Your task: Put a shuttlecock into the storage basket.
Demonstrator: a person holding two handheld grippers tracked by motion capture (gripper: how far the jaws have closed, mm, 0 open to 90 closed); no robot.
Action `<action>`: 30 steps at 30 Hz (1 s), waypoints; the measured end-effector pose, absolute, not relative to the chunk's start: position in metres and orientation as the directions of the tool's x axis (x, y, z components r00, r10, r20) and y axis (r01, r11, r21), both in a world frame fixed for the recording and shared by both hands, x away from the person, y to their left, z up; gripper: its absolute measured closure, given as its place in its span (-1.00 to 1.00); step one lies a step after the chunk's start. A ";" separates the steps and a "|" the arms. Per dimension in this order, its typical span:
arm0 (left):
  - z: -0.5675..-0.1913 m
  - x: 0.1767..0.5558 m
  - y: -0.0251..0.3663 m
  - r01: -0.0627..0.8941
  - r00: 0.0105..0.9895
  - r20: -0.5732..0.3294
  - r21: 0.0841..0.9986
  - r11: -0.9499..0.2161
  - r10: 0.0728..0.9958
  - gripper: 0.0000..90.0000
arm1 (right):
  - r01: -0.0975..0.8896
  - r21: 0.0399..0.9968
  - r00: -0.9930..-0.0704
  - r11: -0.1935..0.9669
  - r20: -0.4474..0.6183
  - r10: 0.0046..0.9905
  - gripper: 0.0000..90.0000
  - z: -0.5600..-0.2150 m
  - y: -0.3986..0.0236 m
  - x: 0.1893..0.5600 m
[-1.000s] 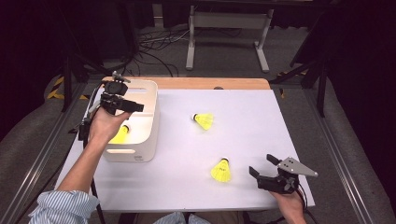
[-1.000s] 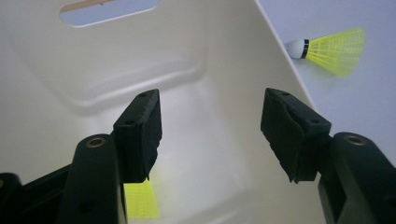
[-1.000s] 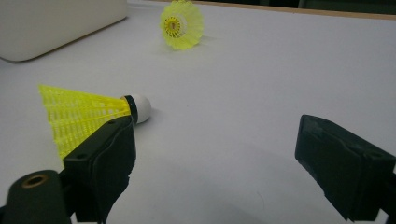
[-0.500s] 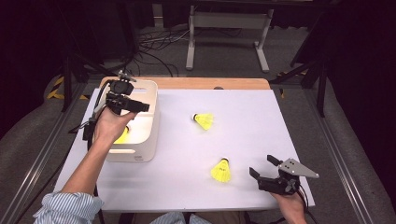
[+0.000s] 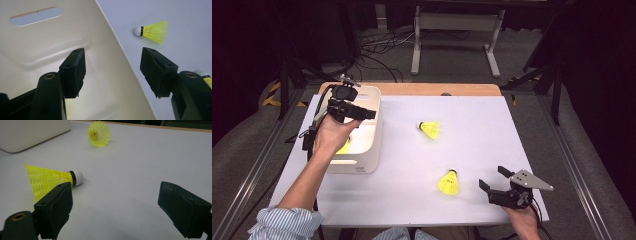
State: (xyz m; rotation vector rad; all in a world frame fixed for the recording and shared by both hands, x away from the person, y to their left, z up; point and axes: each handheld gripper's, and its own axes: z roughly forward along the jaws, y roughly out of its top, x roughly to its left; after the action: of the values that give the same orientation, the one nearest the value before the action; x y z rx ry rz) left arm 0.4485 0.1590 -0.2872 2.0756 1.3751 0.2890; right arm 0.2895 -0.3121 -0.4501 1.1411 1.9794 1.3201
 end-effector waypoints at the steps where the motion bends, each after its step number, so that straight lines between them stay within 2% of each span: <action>1: -0.287 0.448 0.158 0.751 0.433 -0.153 0.606 -0.262 0.888 -0.16 | 0.367 0.912 -0.527 0.182 0.042 0.849 -0.71 -0.450 -0.312 0.289; 30: -0.284 0.442 0.120 0.704 0.523 -0.147 0.629 -0.329 0.840 -0.14 | 0.366 0.912 -0.529 0.185 0.040 0.847 -0.71 -0.450 -0.311 0.291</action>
State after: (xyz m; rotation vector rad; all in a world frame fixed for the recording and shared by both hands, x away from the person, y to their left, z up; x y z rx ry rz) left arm 0.4421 0.1203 -0.2842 2.1162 1.2494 0.2699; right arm 0.2905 -0.3114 -0.4504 1.1343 1.9841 1.3185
